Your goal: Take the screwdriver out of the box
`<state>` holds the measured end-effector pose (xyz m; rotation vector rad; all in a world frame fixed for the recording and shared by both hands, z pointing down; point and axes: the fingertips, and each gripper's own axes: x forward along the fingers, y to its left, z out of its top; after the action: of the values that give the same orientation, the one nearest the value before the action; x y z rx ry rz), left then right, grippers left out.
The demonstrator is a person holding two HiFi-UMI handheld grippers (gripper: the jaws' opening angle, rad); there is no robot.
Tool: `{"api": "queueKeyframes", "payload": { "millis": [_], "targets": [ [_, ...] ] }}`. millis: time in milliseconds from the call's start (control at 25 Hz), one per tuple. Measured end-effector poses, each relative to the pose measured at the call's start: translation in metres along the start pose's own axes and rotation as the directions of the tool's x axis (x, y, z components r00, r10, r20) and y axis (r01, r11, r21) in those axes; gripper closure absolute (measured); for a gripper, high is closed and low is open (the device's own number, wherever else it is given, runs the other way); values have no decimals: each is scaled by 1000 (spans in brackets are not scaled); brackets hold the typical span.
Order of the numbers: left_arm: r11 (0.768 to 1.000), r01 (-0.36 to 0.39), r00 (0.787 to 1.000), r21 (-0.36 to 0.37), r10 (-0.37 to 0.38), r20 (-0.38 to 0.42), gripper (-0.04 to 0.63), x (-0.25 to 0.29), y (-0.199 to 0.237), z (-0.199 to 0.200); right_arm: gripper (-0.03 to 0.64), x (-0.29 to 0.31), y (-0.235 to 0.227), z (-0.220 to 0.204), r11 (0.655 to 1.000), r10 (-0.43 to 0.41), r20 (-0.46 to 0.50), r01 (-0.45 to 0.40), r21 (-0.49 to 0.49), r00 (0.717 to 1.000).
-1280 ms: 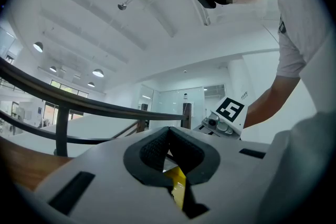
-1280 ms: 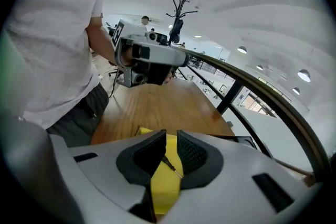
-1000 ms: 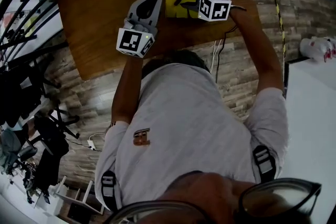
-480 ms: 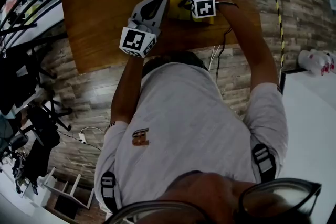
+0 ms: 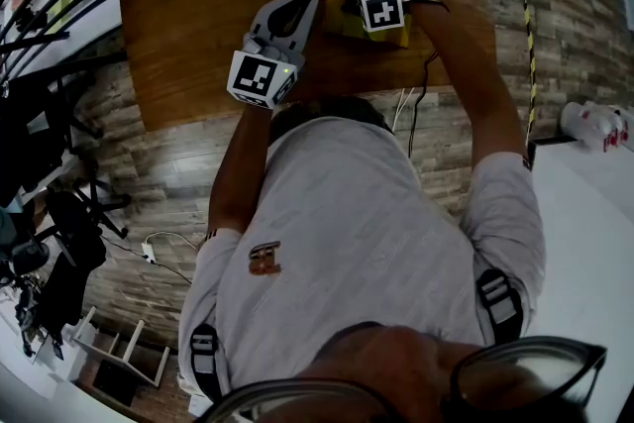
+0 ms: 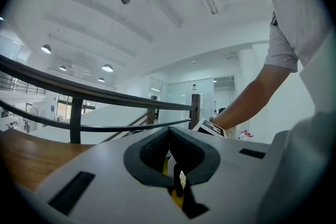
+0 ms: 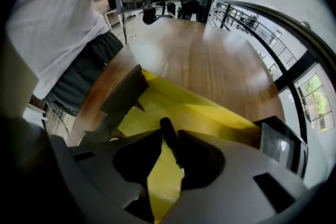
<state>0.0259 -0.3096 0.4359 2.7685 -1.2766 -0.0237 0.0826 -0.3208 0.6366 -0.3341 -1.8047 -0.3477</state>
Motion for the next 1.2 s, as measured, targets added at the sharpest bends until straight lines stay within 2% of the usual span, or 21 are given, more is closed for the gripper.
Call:
{"api": "queueKeyframes", "payload": {
  "millis": [200, 440, 560, 720, 840, 960, 1080, 1200],
  "targets": [
    [1000, -6, 1000, -3, 6, -5, 576, -3, 0, -3, 532, 2, 5, -2, 1000, 21, 14, -21, 20, 1000],
    [1000, 3, 1000, 2, -3, -8, 576, -10, 2, -2, 535, 2, 5, -4, 998, -41, 38, 39, 50, 998],
    [1000, 14, 1000, 5, -14, -7, 576, -12, 0, -1, 535, -7, 6, 0, 991, -89, 75, 81, 108, 993],
    [999, 35, 999, 3, -35, -5, 575, -13, -4, -1, 535, -34, 0, 4, 959, -225, 139, 194, 208, 964],
    [999, 48, 999, 3, -48, 4, 576, -15, -7, 4, 535, -63, -4, 11, 913, -352, 193, 290, 287, 916],
    [998, 62, 998, 7, -62, 14, 575, -14, -10, 11, 535, -98, -9, 19, 849, -477, 250, 369, 377, 842],
    [997, 73, 997, 7, -73, 24, 575, -12, -15, 20, 535, -133, -10, 27, 778, -589, 299, 425, 463, 751],
    [996, 88, 995, 14, -89, 36, 575, -13, -20, 30, 535, -170, -7, 39, 693, -690, 345, 444, 567, 636]
  ]
}}
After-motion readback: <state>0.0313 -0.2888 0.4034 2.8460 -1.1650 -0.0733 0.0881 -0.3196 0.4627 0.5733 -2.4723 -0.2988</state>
